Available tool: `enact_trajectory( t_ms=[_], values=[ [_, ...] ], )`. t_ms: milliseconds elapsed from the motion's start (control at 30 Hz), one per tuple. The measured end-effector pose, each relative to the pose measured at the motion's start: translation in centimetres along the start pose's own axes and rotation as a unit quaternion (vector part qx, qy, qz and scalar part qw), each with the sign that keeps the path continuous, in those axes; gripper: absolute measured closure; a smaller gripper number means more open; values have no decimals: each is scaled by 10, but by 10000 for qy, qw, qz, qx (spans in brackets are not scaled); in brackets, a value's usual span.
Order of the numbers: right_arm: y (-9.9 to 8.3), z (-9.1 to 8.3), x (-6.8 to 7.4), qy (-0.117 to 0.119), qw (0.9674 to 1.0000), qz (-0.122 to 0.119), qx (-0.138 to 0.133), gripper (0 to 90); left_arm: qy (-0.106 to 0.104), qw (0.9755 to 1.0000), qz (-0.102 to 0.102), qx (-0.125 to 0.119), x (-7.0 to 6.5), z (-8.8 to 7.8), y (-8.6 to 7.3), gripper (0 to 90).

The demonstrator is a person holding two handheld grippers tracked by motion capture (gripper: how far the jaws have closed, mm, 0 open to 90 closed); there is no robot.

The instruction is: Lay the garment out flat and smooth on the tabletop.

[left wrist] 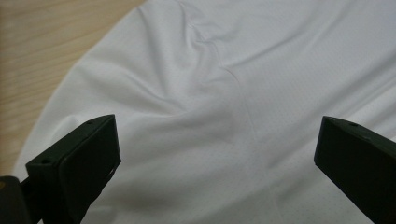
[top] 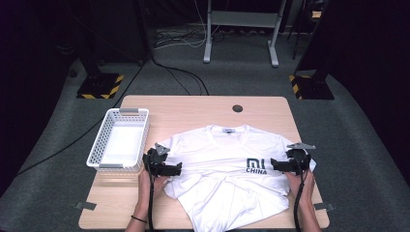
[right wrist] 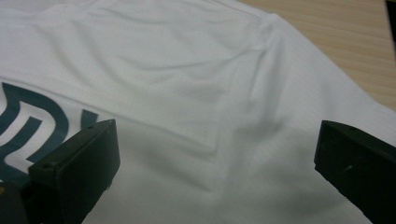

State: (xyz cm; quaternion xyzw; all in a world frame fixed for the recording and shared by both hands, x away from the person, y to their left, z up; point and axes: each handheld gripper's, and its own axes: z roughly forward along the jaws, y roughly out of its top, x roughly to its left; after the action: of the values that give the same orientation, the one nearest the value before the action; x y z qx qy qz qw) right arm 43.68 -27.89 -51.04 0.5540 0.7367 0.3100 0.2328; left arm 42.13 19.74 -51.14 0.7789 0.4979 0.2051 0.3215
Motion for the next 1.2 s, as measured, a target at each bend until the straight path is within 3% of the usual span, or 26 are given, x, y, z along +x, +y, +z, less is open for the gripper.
enact_trajectory(
  t_ms=[100,167,367,500,600,667,733,800,867,1000,1100,1200],
  values=[
    [-1,12,7,6,9997,-112,228,0,-21,9997,-63,234,1,7,-3,1],
    [-6,14,6,44,9999,-12,124,0,28,9995,-174,249,5,8,-8,1],
    [-17,3,5,-69,9998,101,125,0,285,9990,-335,-45,3,4,-21,0],
    [-24,-3,7,-106,9998,141,101,0,278,9989,-363,-60,2,1,-23,0],
    [-26,-5,8,-100,9998,128,97,0,160,9987,-464,-107,2,-3,-23,1],
    [-24,-4,8,-118,9998,87,97,0,178,9986,-435,-222,-1,-8,-21,1],
    [-21,-6,11,-393,9992,-59,-29,0,168,9988,-340,-309,-5,-12,-15,1],
    [-14,-11,13,-352,9991,-69,-205,0,129,9990,-249,-351,-7,-13,-5,1],
    [-2,-12,16,-350,9992,-81,-190,0,144,9993,-130,-334,-9,-9,6,1],
    [15,5,21,-131,9998,-139,-59,0,42,10000,15,-78,-7,12,22,2],
    [17,24,22,-327,9985,-358,269,0,74,9997,95,211,-6,25,22,3],
    [13,29,16,-56,9996,-47,272,0,77,9994,46,339,-5,30,17,2]
  ],
)
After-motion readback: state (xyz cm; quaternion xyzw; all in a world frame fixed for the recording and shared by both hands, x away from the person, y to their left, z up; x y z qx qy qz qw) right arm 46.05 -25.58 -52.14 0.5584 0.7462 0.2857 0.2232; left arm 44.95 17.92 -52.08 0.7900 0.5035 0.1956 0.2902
